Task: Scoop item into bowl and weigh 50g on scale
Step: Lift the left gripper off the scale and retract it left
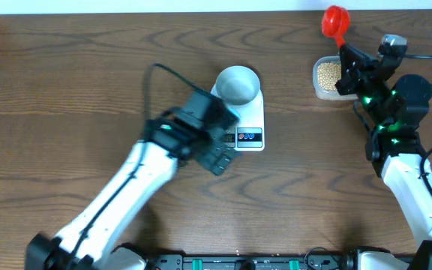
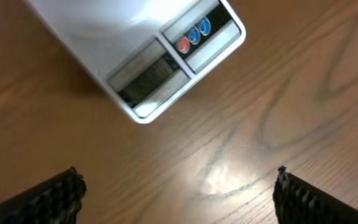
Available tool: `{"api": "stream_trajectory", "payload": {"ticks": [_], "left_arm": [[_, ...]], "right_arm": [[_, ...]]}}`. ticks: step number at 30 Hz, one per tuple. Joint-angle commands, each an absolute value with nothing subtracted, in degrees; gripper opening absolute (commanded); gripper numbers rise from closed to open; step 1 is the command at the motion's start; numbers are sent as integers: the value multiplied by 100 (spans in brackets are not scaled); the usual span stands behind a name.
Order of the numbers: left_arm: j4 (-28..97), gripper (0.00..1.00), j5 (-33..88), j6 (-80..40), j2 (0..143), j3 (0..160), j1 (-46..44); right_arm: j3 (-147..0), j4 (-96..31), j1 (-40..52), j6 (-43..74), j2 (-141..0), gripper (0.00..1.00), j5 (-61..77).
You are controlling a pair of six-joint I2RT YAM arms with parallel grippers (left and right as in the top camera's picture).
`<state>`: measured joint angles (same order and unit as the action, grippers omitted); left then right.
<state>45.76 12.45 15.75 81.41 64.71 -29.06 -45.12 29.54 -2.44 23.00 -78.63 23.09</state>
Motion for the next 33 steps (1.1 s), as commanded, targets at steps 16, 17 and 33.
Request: {"api": "stream_trajectory", "payload": {"ticks": [16, 17, 33], "left_arm": [[4683, 98, 2447, 3385, 7275, 6635, -1619], [4641, 98, 2394, 3382, 7275, 6635, -1614], [4580, 98, 2355, 3385, 7275, 6635, -1603]], "right_arm": [[-5778, 281, -285, 1258, -7887, 1, 3555], [-6038, -235, -285, 1033, -7887, 1, 3555], [-6654, -788, -248, 239, -7915, 1, 3291]]}}
